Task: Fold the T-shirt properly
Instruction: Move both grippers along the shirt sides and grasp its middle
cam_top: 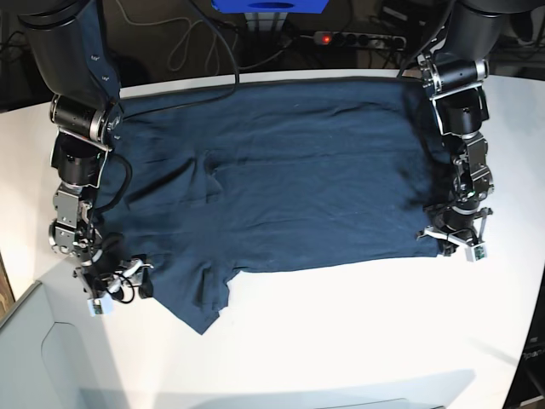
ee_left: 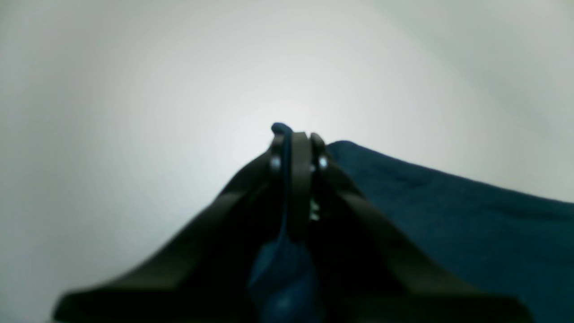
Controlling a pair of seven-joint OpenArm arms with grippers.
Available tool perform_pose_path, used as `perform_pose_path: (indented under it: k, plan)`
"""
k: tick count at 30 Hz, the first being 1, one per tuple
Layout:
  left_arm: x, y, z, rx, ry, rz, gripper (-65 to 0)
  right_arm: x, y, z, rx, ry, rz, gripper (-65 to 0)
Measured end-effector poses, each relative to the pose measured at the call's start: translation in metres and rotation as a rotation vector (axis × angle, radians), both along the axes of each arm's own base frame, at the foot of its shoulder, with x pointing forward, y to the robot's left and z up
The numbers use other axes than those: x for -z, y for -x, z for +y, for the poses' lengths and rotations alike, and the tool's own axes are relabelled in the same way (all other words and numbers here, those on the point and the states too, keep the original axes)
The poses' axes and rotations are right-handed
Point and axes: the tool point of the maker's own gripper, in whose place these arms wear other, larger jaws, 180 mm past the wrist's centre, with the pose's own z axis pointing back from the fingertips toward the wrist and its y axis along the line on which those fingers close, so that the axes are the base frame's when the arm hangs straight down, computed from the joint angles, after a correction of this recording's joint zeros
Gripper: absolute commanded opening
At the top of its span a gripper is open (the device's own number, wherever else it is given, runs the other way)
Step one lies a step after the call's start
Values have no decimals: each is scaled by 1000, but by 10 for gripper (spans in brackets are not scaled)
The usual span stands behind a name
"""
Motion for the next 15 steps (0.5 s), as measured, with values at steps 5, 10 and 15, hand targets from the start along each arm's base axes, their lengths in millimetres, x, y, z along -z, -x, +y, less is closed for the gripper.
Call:
perform_pose_path:
  k: [5, 10, 15]
  plan:
    - [0, -1, -2, 5, 1, -1, -650, 21, 5, 9, -2, 115, 28, -245]
    - [1, -1, -3, 7, -1, 0, -650, 34, 19, -17, 39, 173, 65, -245]
    - [0, -1, -3, 8, 0, -2, -650, 33, 16, -12, 37, 168, 60, -245]
